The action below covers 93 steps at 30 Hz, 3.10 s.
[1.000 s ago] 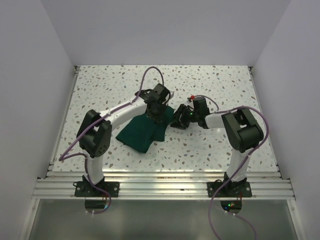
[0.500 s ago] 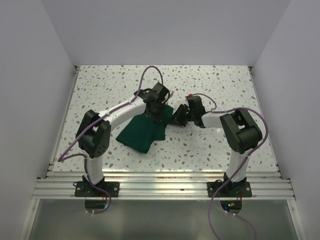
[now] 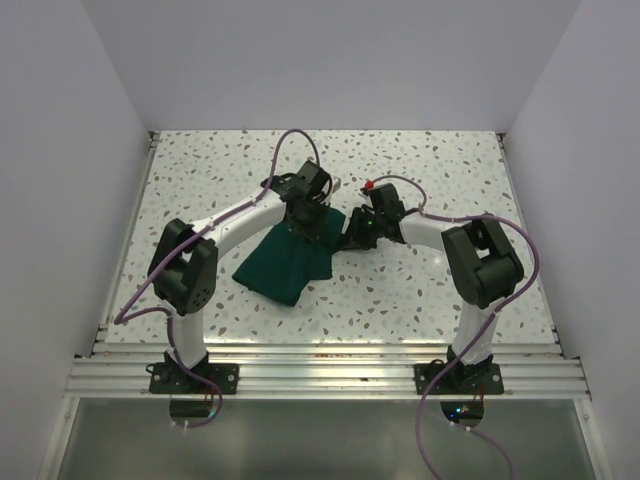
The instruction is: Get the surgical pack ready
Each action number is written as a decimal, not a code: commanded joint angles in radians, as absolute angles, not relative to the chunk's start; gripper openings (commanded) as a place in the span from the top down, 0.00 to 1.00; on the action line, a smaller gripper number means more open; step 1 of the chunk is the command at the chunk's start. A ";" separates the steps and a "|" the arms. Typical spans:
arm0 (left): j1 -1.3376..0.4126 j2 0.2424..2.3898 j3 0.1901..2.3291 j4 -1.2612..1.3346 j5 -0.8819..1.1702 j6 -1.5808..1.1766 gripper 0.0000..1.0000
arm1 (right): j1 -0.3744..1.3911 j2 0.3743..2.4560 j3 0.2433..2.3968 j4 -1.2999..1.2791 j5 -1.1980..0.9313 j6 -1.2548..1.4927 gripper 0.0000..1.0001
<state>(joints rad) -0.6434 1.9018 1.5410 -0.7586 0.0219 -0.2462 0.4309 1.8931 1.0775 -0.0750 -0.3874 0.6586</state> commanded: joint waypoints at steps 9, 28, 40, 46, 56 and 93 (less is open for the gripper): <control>-0.634 1.825 1.491 -0.784 0.095 -0.219 0.62 | 0.410 1.911 1.106 -0.134 -0.394 0.610 0.69; -0.660 1.960 1.554 -0.836 0.003 -0.195 1.00 | 0.402 1.902 1.100 -0.112 -0.472 0.672 0.66; -0.657 1.904 1.589 -0.865 0.063 -0.192 1.00 | 0.359 1.664 0.951 -0.083 -0.578 0.709 0.60; -0.655 1.885 1.592 -0.871 0.094 -0.195 1.00 | 0.440 1.681 0.852 0.194 -0.620 0.900 0.96; -0.653 1.838 1.597 -0.867 0.199 -0.212 1.00 | 0.607 1.836 0.788 0.676 -0.434 1.137 1.00; -0.683 1.772 1.612 -0.854 0.353 -0.340 1.00 | 0.713 1.885 0.790 0.893 -0.262 1.146 1.00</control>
